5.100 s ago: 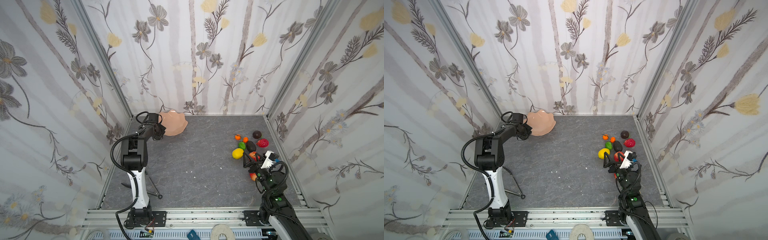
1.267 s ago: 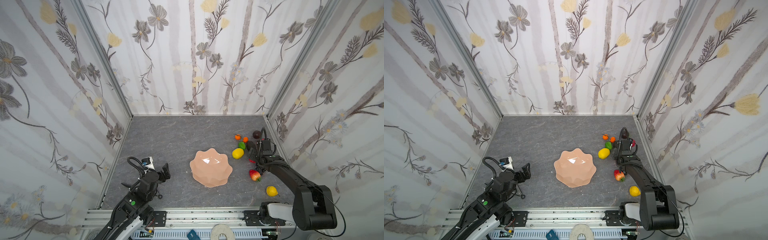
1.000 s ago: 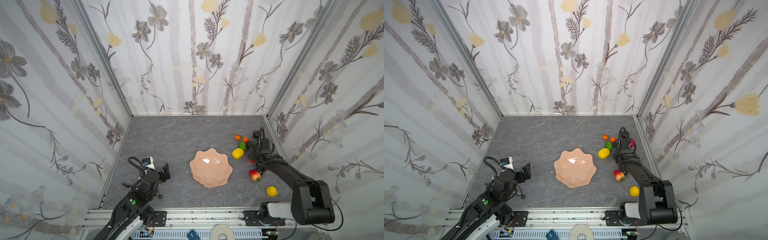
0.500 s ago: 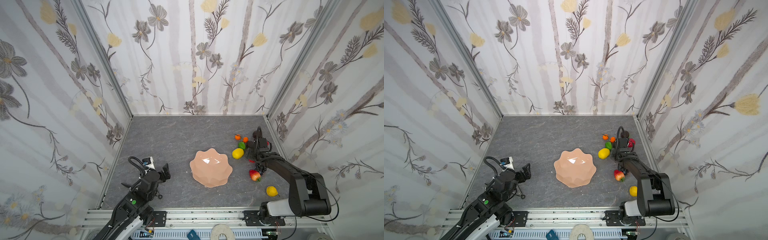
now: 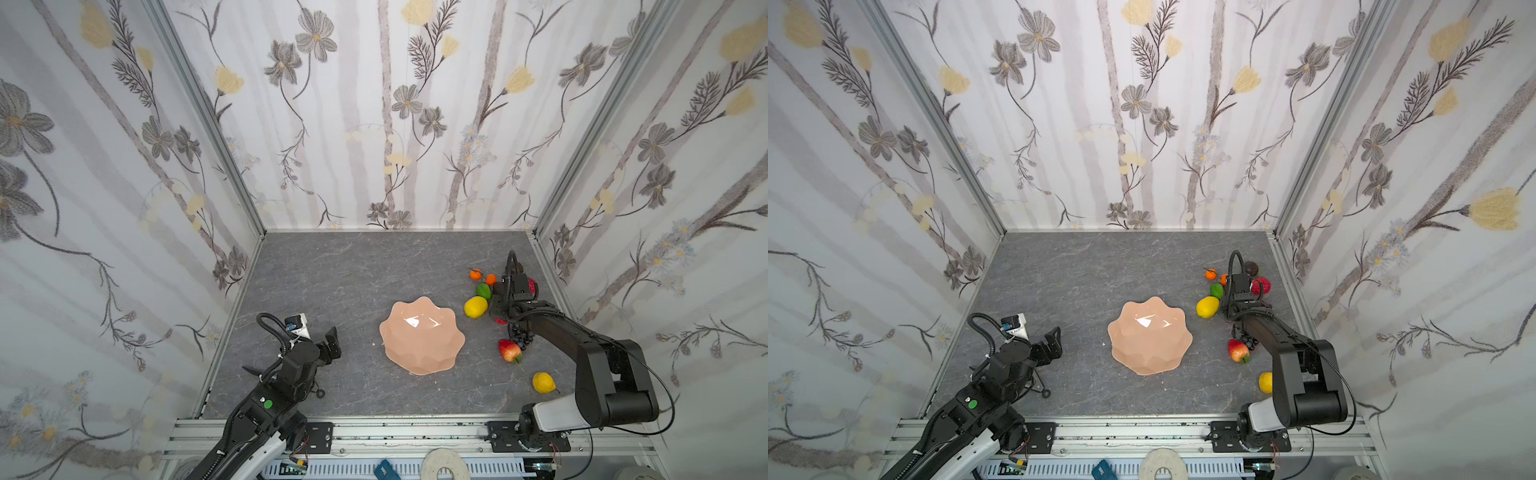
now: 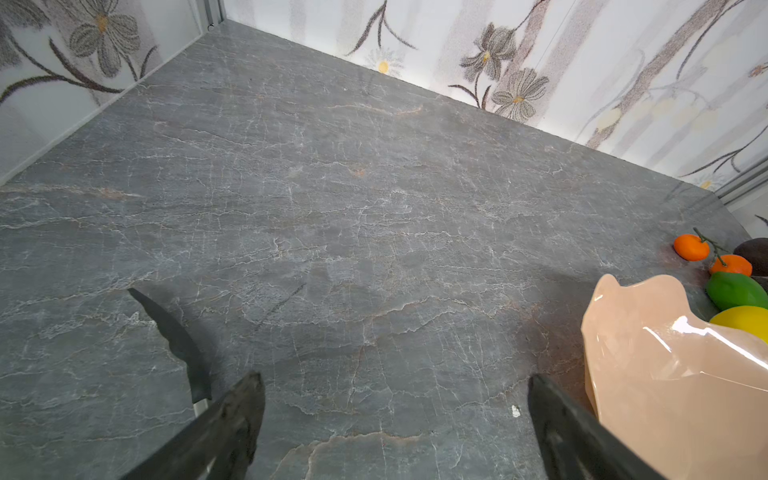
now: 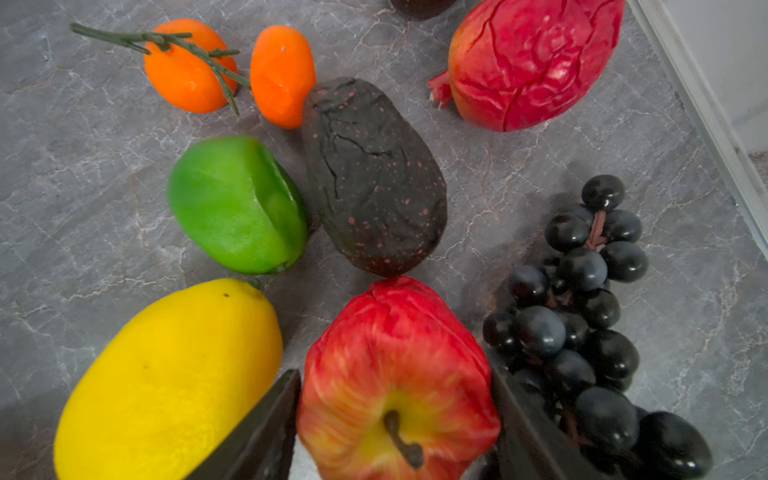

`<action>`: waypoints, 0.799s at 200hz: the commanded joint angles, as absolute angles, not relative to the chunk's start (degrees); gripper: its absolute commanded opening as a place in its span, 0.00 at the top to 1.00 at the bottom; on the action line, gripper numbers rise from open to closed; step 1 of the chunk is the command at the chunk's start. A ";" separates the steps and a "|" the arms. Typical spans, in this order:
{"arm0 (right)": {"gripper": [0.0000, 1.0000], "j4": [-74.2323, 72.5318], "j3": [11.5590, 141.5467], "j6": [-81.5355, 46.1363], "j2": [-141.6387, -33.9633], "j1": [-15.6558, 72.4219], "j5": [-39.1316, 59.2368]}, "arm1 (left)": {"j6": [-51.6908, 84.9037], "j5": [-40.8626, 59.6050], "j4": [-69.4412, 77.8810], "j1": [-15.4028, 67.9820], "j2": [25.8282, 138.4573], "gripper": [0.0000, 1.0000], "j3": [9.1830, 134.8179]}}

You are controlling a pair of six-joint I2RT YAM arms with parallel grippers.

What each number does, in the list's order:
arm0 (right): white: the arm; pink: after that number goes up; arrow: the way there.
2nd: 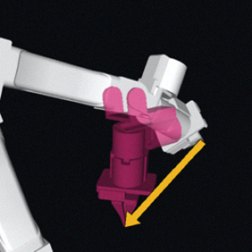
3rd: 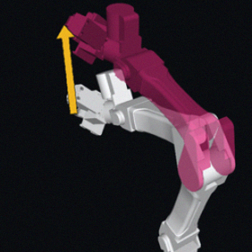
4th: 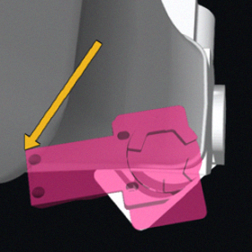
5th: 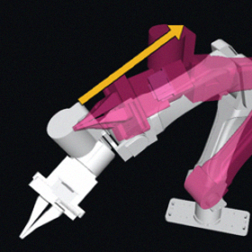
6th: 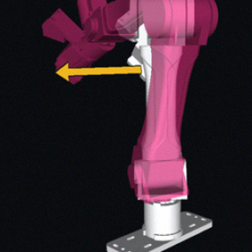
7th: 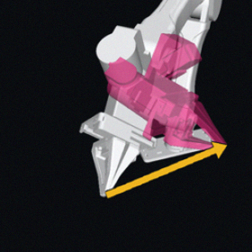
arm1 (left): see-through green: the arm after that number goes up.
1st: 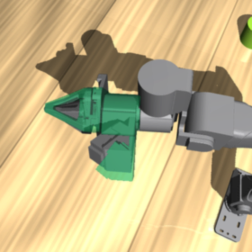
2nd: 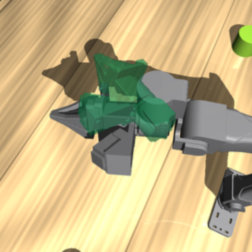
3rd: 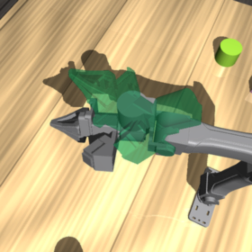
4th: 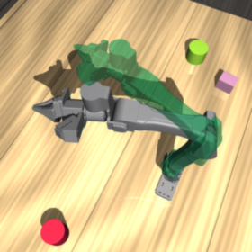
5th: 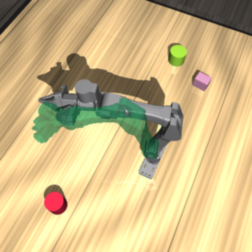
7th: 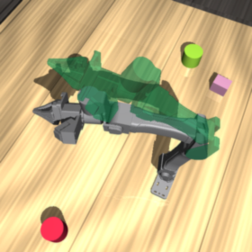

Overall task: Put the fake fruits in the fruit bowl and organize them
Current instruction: 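Release the bowl and withdraw the left gripper while the right gripper grasps the red apple, then carry the red apple into the peach bowl and open the right gripper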

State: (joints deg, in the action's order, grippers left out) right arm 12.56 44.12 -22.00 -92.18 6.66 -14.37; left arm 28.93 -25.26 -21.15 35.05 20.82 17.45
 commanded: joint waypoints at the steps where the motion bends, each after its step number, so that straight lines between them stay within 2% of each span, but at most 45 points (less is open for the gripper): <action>1: 0.34 11.82 44.60 -21.49 -91.93 6.85 -16.17 | 28.89 -26.28 -19.10 35.01 21.00 0.00 17.40; 55: 0.37 13.52 44.47 -21.36 -86.63 8.88 -15.58 | 28.47 -25.63 -18.02 35.02 21.92 0.00 17.22; 93: 0.39 15.48 44.38 -21.35 -80.11 11.82 -11.32 | 27.04 -22.88 -15.44 35.00 24.08 0.00 17.13; 130: 0.41 17.77 45.04 -21.25 -74.00 17.31 -8.27 | 26.81 -22.27 -14.43 35.02 25.58 0.00 17.17; 160: 0.41 18.81 46.61 -21.86 -71.00 25.21 -8.08 | 26.72 -21.82 -14.28 35.00 25.49 0.00 17.14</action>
